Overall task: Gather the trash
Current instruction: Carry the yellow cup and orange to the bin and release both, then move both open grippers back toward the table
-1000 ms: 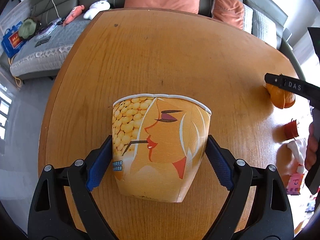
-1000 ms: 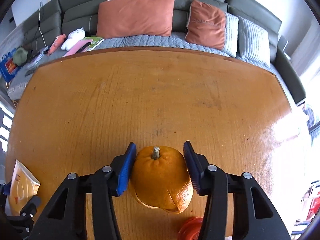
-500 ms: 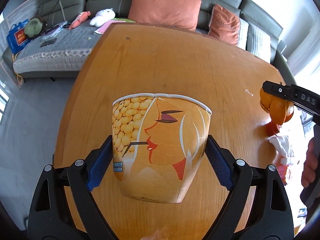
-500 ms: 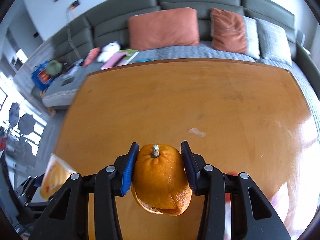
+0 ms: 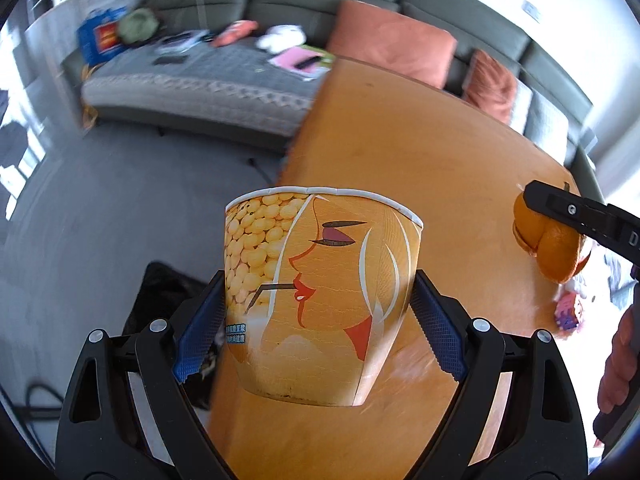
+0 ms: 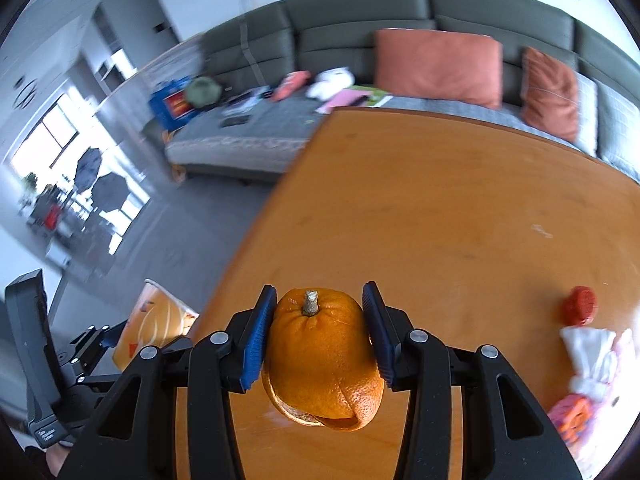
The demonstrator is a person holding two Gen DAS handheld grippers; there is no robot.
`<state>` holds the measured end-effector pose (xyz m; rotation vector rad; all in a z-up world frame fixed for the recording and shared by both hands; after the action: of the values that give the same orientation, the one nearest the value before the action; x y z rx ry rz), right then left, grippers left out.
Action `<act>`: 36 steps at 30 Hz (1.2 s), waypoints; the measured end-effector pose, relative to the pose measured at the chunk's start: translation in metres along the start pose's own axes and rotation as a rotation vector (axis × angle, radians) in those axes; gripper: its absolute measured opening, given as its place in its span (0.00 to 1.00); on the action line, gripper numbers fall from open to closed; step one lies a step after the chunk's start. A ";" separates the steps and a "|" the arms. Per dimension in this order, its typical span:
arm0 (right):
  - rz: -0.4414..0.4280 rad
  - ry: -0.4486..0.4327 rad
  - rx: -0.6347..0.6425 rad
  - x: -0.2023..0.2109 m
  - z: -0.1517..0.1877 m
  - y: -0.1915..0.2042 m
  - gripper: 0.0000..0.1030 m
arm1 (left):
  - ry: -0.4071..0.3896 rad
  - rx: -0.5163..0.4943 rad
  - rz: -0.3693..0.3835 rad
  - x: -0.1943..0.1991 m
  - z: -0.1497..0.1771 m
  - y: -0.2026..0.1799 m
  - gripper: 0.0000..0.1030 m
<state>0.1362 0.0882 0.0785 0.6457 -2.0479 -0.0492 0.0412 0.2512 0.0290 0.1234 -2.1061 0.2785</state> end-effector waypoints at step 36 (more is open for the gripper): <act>-0.231 0.175 0.412 -0.093 0.064 0.327 0.92 | 0.113 0.398 -0.306 0.046 0.116 0.279 0.95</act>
<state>-0.0165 0.3984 0.0637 1.0999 -1.8183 0.2922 -0.1348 0.4941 -0.0323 0.6441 -1.8651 0.5032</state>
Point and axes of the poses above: each gripper's, at about its wrist camera, not at the fingertips, and x roughly against the way its jaws point, y to its left, z to its underside, the point moved 7 cm from there along -x, roughly the way its jaws point, and after that the axes turned 2 degrees about -x, right-handed, at the moved point
